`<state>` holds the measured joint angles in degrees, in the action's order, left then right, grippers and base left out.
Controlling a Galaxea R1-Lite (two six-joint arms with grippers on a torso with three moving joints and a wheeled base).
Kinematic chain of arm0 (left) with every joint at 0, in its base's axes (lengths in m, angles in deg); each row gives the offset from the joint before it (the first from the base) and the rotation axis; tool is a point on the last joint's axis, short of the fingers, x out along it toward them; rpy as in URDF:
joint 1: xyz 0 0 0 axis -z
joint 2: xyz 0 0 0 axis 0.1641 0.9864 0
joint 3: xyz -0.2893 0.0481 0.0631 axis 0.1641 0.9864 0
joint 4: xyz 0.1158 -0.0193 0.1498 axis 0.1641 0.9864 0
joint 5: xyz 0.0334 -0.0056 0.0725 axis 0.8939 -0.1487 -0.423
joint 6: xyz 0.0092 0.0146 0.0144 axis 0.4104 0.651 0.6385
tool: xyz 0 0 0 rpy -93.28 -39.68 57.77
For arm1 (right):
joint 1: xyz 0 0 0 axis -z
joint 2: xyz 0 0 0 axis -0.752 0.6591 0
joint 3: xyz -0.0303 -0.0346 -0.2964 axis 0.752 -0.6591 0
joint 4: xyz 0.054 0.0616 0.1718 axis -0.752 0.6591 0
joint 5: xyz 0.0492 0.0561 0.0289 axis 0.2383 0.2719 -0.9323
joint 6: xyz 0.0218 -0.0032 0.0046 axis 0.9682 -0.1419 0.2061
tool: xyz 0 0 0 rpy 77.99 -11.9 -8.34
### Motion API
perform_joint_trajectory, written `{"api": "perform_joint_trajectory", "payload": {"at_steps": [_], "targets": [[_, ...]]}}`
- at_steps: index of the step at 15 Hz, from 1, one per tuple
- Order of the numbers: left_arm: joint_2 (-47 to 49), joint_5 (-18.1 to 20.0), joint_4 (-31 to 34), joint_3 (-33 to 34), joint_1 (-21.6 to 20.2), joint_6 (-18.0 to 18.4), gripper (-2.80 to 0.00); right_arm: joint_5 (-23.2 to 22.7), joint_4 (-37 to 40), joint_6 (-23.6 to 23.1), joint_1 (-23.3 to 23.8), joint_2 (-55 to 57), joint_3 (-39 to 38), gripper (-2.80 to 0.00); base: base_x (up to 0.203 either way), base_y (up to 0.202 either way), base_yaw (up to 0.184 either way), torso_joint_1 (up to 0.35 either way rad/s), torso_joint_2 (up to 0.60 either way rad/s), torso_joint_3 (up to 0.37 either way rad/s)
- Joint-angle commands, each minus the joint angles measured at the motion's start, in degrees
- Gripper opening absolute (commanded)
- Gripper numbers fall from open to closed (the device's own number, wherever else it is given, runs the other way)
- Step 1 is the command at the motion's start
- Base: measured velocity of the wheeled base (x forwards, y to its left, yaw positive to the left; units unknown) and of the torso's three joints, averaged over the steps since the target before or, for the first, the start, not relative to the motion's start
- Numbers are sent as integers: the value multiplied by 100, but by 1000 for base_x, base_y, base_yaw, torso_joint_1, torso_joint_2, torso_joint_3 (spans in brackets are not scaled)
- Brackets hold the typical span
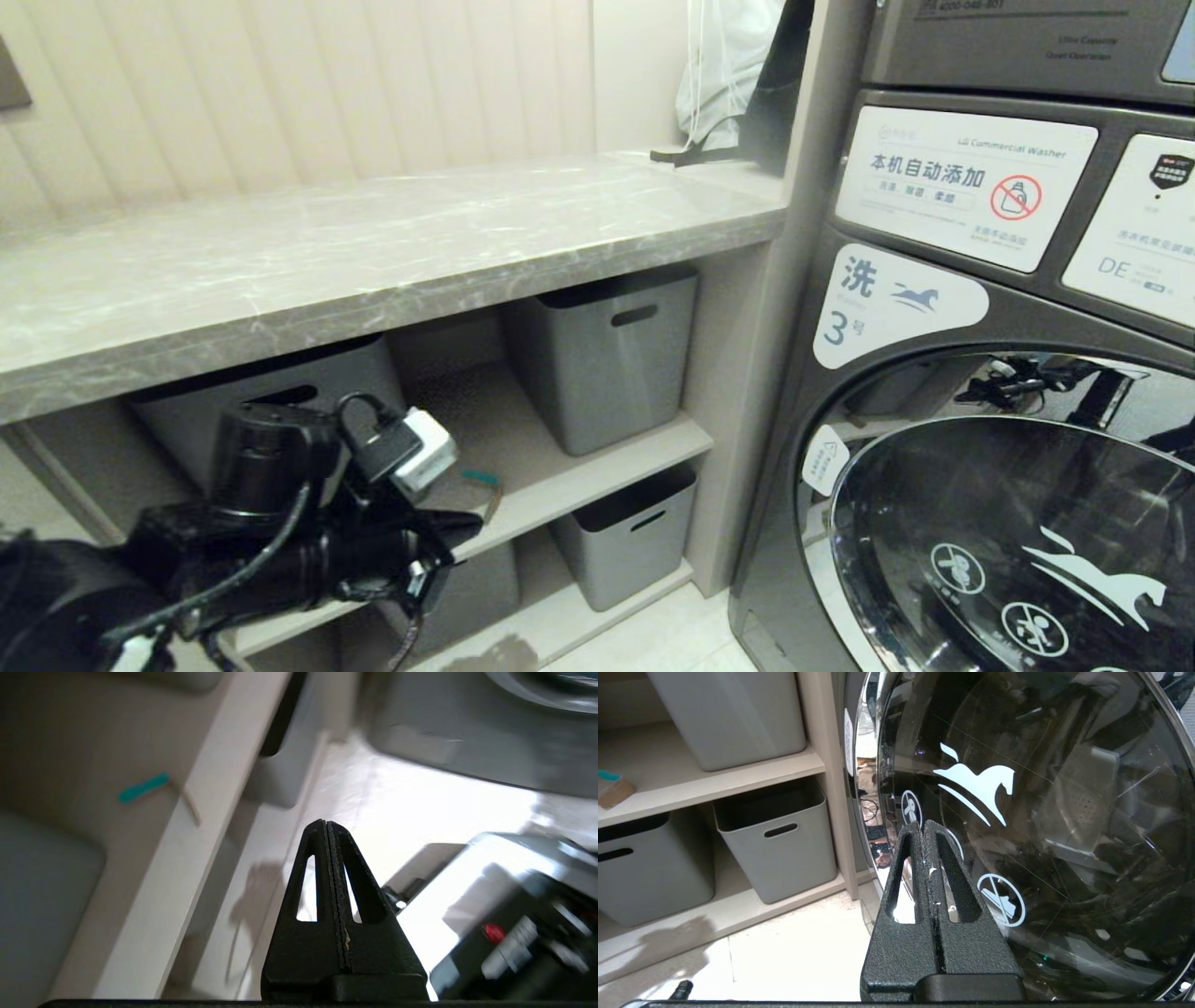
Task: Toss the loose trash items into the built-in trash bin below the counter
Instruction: Pick up the garbage
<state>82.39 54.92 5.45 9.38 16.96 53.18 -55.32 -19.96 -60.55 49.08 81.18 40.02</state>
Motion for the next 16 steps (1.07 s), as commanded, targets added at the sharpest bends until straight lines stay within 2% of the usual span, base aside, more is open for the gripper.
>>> {"api": "perform_joint_trajectory", "payload": {"at_steps": [1,2,4,6,8,10,11,12,13,16], "targets": [[810,-707,-316,-118,369,-298,-280,-1,0,-3,4,0,0,-280,0,0,0,0,0,0],[903,-1017,-546,-81,524,-454,-280,-1,0,-3,4,0,0,-280,0,0,0,0,0,0],[1051,-1350,-802,-10,670,-577,-280,-1,0,-3,0,0,0,-280,0,0,0,0,0,0],[1326,-1856,-993,-72,780,-785,-280,-1,0,-3,4,0,0,-280,0,0,0,0,0,0],[1873,-2539,-1239,-186,905,-1003,-280,-1,0,-3,4,0,0,-280,0,0,0,0,0,0],[2254,-2866,-1436,-326,953,-1106,-280,-1,0,-3,1,0,0,-280,0,0,0,0,0,0],[2453,-2901,-1454,-441,959,-1115,-280,-1,0,-3,4,0,0,-280,0,0,0,0,0,0],[2596,-2922,-1461,-572,962,-1114,-213,-1,0,-3,-5,0,0,-280,0,0,0,0,0,0],[2668,-2960,-1448,-679,963,-1112,0,-1,0,-3,-3,0,0,-280,0,0,0,0,0,0],[2870,-3314,-1377,-876,963,-1126,0,-1,0,-3,-1,0,0,-280,0,0,0,0,0,0]]}}
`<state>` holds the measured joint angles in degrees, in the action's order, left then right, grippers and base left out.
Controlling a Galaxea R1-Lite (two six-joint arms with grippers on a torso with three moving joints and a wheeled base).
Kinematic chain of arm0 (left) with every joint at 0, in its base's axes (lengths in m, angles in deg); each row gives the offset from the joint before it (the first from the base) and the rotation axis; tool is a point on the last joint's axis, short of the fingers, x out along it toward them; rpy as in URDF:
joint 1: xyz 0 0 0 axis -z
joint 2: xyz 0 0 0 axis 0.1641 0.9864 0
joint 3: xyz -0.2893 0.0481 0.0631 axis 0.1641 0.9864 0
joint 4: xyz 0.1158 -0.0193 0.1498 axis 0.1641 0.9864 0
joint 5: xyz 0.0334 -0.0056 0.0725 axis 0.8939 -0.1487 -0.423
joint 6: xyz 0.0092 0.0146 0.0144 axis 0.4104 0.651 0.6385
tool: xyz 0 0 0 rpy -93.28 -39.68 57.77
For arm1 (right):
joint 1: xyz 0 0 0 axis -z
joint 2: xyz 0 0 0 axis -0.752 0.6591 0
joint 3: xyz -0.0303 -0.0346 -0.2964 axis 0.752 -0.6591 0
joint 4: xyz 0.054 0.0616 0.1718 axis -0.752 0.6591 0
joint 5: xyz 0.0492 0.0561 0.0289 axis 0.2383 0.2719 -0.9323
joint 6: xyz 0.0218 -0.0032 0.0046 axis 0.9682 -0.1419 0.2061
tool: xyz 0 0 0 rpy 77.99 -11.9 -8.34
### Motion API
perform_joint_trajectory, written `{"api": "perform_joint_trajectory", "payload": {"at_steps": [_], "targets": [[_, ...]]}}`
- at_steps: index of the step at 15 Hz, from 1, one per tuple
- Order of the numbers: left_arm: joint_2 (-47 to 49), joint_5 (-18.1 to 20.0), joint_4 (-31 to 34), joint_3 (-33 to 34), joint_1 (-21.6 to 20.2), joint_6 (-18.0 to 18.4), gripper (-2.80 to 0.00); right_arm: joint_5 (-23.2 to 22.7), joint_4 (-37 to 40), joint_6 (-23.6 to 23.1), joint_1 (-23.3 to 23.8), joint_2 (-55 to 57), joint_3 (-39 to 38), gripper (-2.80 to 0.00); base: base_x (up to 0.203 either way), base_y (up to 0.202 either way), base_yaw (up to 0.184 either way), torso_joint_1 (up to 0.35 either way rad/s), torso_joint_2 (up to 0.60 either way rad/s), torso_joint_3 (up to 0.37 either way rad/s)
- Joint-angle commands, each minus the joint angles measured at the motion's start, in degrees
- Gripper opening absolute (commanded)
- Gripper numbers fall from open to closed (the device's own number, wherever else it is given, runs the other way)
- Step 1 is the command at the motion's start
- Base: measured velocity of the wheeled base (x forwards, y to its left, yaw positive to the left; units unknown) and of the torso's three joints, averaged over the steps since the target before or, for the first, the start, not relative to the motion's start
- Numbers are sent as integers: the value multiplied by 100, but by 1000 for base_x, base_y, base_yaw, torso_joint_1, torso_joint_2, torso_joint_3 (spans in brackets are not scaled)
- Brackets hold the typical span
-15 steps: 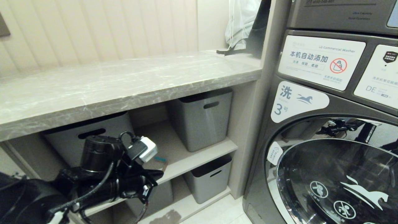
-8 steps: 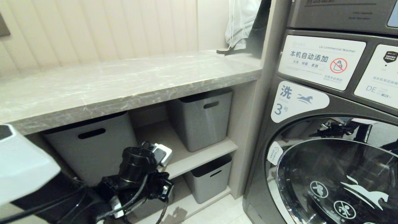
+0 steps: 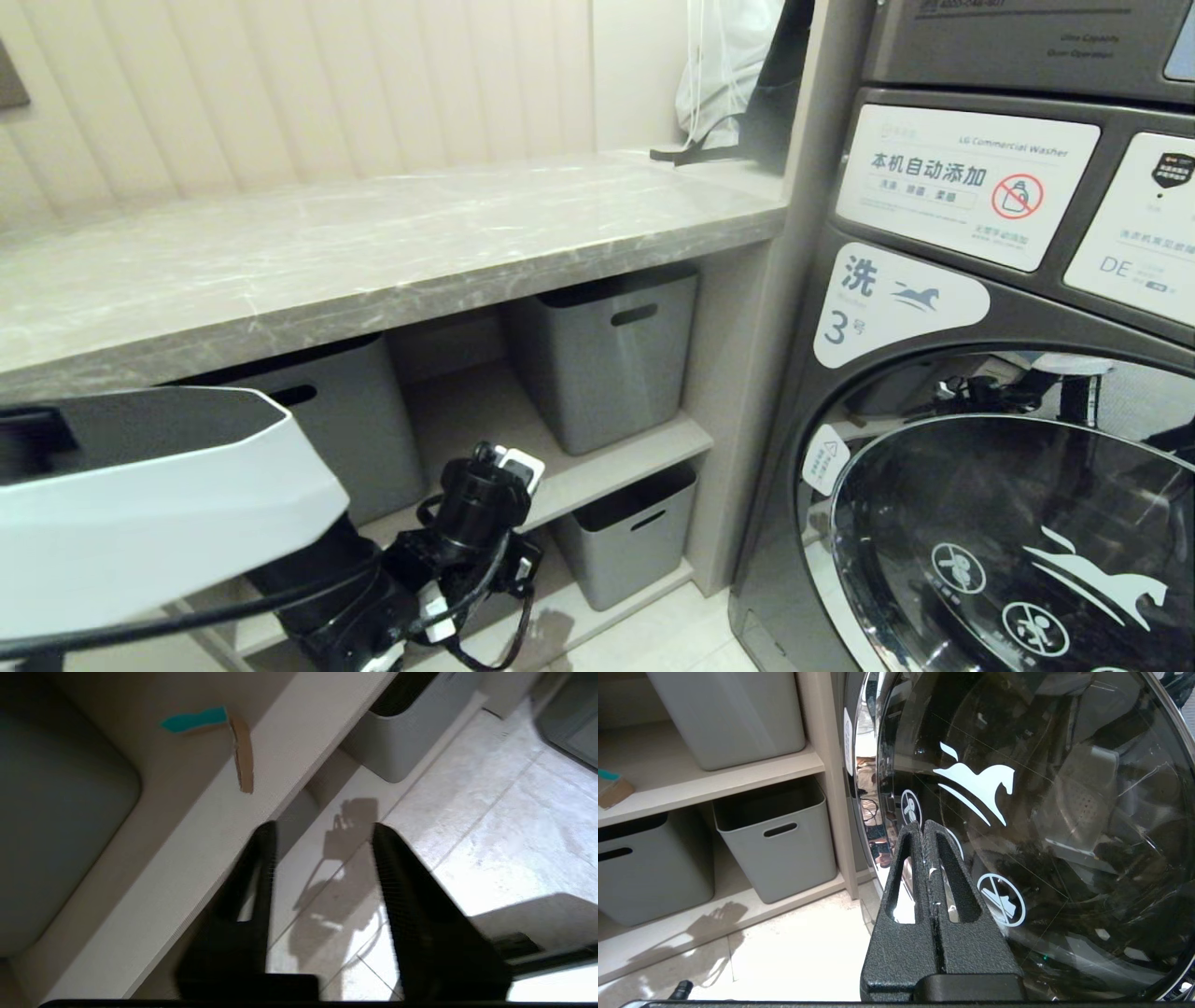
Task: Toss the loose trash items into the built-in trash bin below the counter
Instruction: Pick up the garbage
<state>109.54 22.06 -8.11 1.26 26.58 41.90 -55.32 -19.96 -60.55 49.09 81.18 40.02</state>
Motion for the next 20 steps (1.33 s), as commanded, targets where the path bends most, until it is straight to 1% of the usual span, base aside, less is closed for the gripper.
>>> {"api": "perform_joint_trajectory", "payload": {"at_steps": [1,4,6,9,10,16,20], "targets": [[183,-50,-20,-87,-3,-1,0,-1,0,-3,2,0,0,-280,0,0,0,0,0,0],[313,-213,-12,-175,-76,-46,0,-1,0,-3,2,0,0,-280,0,0,0,0,0,0],[377,-218,33,-332,-164,-411,0,-1,0,-3,2,0,0,-280,0,0,0,0,0,0],[555,-227,600,-666,-359,-676,0,-1,0,-3,2,0,0,-280,0,0,0,0,0,0],[633,-225,660,-760,-413,-776,0,-1,0,-3,2,0,0,-280,0,0,0,0,0,0],[918,-155,978,-1373,-542,-963,0,-1,0,-3,0,0,0,-280,0,0,0,0,0,0],[1068,28,1115,-1531,-821,-1018,0,-1,0,-3,2,0,0,-280,0,0,0,0,0,0]]}}
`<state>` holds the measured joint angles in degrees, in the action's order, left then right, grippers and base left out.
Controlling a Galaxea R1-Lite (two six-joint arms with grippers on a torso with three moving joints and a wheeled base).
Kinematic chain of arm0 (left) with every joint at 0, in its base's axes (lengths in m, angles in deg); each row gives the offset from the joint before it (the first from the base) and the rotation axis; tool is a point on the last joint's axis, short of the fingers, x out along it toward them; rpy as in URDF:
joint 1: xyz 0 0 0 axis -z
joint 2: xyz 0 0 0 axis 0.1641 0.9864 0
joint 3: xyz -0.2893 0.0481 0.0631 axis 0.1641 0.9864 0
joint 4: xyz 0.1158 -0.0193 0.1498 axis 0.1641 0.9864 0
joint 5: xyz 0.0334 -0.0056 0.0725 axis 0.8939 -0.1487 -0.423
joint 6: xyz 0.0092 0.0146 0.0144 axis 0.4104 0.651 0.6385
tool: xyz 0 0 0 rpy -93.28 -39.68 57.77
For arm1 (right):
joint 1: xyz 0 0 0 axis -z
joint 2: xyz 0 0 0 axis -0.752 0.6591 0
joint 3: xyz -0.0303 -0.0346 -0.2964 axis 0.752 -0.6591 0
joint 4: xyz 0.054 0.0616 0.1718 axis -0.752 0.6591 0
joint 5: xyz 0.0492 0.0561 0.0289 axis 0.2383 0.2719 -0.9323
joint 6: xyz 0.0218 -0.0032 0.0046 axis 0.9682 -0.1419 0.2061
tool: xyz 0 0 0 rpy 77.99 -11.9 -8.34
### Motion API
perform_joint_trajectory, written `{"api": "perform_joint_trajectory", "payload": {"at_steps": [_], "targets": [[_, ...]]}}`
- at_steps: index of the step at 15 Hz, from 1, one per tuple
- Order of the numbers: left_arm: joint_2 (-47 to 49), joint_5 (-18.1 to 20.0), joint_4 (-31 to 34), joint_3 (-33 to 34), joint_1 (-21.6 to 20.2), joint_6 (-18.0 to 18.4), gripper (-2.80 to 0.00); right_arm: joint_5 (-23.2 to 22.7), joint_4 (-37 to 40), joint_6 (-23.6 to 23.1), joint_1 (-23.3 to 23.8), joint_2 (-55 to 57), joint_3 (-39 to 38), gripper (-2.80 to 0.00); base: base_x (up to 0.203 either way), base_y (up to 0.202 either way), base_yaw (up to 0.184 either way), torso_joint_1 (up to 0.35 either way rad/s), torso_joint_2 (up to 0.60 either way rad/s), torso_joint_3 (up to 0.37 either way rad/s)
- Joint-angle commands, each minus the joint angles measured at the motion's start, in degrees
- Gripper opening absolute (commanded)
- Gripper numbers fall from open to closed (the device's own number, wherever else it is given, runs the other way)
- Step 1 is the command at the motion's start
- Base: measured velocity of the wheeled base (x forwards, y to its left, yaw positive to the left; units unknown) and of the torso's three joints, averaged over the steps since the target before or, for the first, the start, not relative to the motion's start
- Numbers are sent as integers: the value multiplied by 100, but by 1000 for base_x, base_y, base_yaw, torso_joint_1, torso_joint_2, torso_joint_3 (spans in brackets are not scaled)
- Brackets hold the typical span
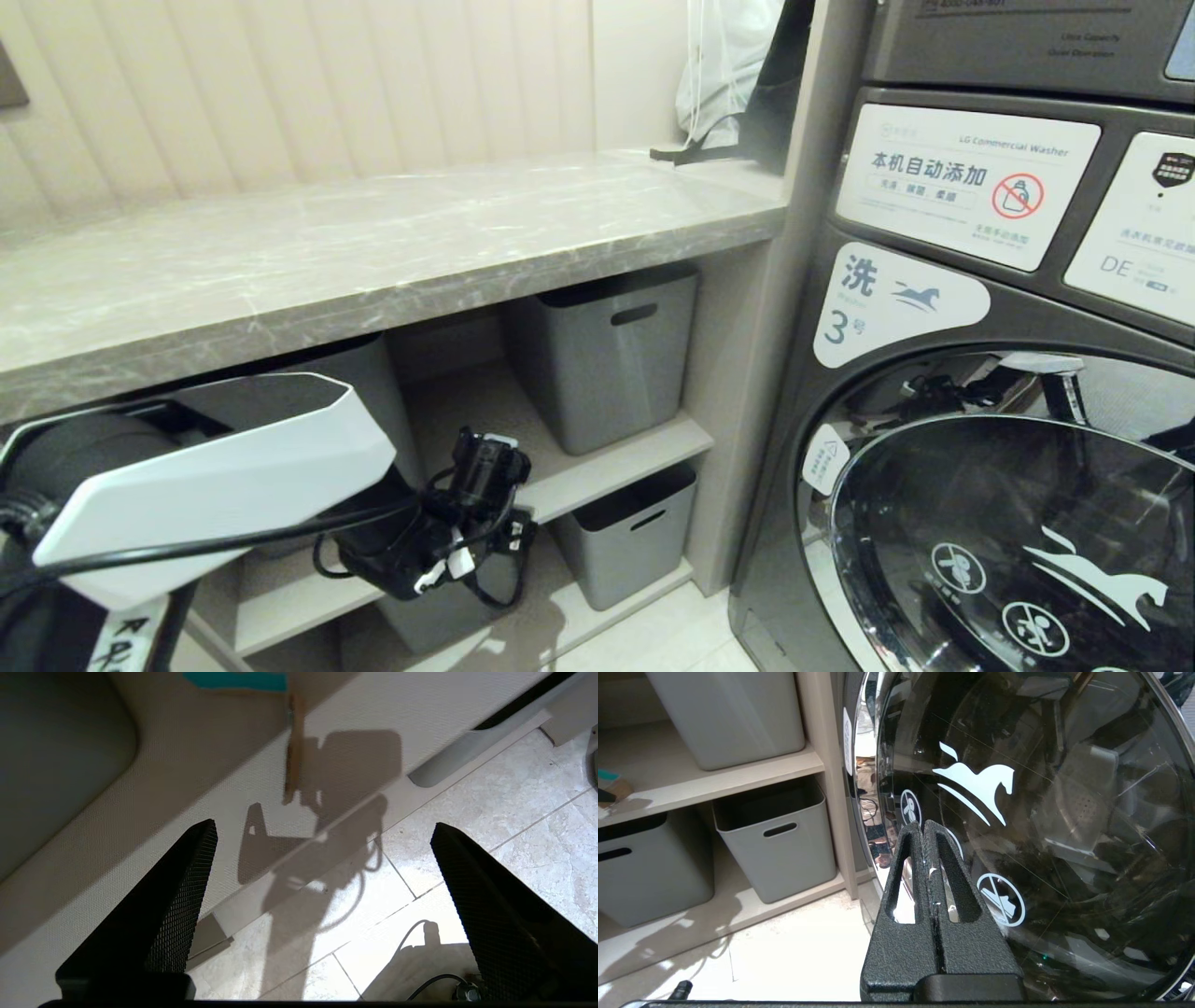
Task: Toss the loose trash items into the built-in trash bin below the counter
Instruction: Pick up the garbage
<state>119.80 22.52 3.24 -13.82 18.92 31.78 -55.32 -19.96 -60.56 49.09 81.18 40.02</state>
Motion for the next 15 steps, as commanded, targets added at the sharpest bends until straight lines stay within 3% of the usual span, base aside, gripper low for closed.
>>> {"api": "perform_joint_trajectory", "payload": {"at_steps": [1,15], "targets": [[47,35,24,-42,-120,-8,0,-1,0,-2,-6,0,0,-280,0,0,0,0,0,0],[815,392,49,-768,-420,-8,0,-1,0,-2,2,0,0,-280,0,0,0,0,0,0]]}}
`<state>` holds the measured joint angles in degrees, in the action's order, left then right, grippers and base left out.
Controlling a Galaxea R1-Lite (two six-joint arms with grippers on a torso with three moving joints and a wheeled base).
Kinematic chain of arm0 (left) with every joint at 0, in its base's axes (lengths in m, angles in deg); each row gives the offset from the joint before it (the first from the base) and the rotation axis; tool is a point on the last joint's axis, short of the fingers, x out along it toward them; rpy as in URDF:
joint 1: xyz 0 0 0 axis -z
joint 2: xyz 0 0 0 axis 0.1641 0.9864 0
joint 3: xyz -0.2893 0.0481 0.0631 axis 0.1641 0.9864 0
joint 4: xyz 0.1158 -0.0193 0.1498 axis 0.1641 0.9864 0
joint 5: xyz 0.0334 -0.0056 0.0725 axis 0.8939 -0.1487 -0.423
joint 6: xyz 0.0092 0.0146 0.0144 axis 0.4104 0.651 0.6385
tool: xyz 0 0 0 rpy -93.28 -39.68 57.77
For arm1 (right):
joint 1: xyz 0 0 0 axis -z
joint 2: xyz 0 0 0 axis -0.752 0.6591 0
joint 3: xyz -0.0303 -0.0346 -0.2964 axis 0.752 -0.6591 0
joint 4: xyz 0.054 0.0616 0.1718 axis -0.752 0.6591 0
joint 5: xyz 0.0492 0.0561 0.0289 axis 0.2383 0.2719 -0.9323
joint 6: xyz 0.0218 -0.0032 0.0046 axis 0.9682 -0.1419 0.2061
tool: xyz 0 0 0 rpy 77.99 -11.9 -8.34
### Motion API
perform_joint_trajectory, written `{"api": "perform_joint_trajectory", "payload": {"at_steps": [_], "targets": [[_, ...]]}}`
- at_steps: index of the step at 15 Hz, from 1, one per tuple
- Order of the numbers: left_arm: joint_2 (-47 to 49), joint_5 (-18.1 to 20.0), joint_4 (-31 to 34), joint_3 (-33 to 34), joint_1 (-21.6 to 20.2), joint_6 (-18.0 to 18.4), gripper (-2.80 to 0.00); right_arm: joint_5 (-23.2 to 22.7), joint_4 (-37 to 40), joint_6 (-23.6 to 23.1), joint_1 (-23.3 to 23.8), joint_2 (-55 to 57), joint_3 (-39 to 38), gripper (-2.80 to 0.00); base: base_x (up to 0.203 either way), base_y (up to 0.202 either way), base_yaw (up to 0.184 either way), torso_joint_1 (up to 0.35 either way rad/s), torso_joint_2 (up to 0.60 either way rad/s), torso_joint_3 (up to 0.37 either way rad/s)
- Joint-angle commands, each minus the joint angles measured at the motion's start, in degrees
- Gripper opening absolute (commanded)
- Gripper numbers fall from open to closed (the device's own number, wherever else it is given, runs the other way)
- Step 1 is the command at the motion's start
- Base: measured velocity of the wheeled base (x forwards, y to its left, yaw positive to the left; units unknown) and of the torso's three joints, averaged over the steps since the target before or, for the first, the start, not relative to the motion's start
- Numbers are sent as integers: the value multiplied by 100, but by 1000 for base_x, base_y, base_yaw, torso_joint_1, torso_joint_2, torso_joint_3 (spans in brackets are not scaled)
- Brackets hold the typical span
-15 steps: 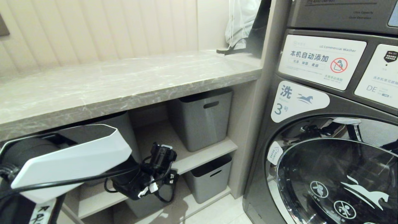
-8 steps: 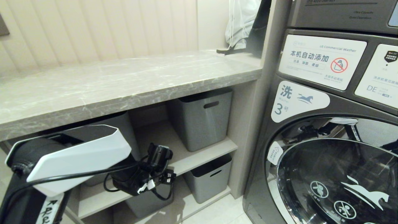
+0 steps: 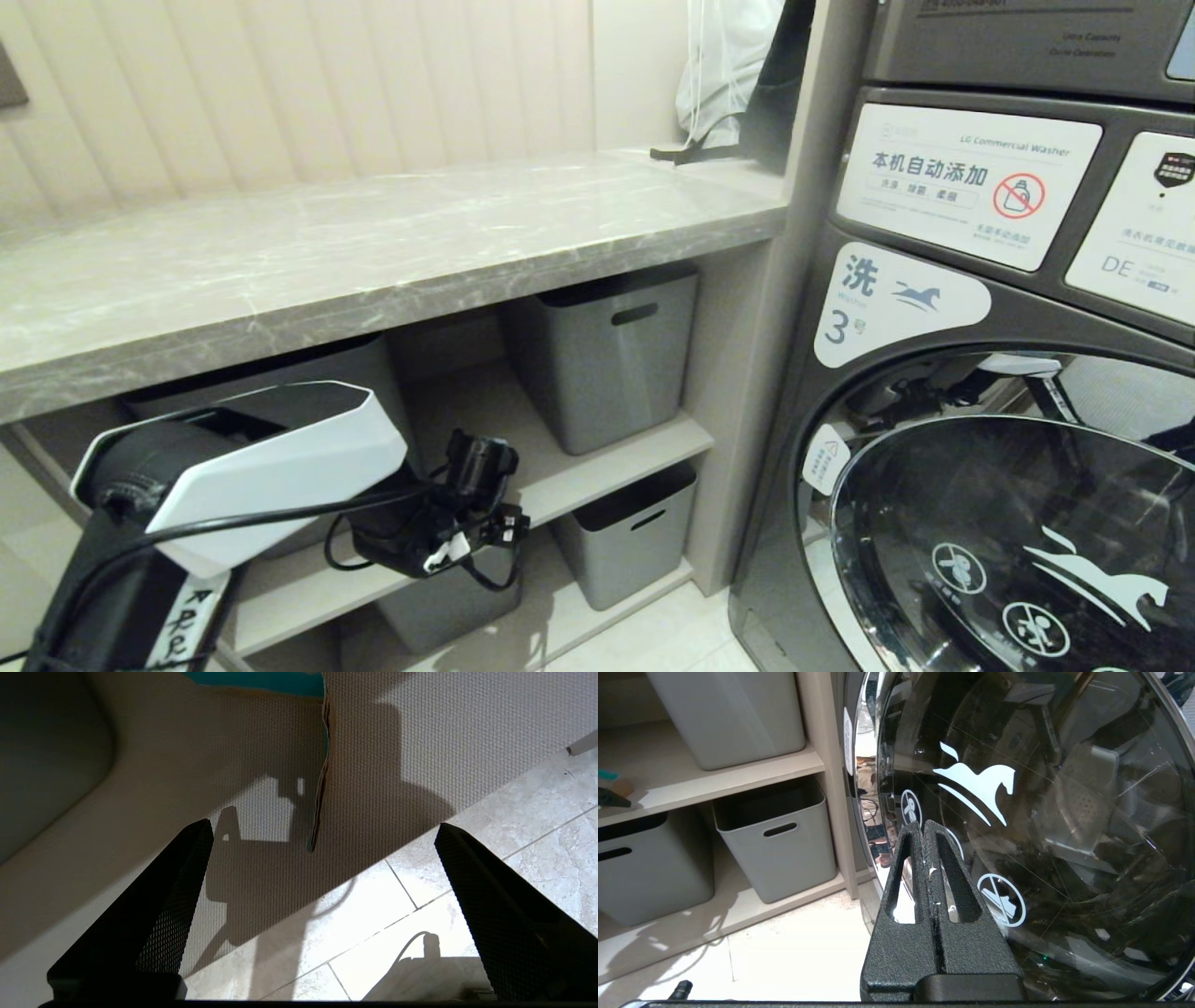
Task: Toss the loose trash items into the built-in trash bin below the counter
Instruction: Pick up the garbage
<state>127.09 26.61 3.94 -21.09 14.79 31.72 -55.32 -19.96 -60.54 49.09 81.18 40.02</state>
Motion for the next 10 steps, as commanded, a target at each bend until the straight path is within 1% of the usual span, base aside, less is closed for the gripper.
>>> {"api": "perform_joint_trajectory", "payload": {"at_steps": [1,2,5,9,10], "targets": [[106,12,-21,-116,-39,-2,0,-1,0,-4,2,0,0,-280,0,0,0,0,0,0],[140,54,-21,-193,-66,5,-280,-1,0,-4,2,0,0,-280,0,0,0,0,0,0],[157,74,1,-290,-76,-2,-280,-1,0,-4,0,0,0,-280,0,0,0,0,0,0],[129,90,195,-306,-112,-2,-280,-1,0,-4,-6,0,0,-280,0,0,0,0,0,0],[131,150,199,-317,-127,-2,-280,-1,0,-4,2,0,0,-280,0,0,0,0,0,0]]}}
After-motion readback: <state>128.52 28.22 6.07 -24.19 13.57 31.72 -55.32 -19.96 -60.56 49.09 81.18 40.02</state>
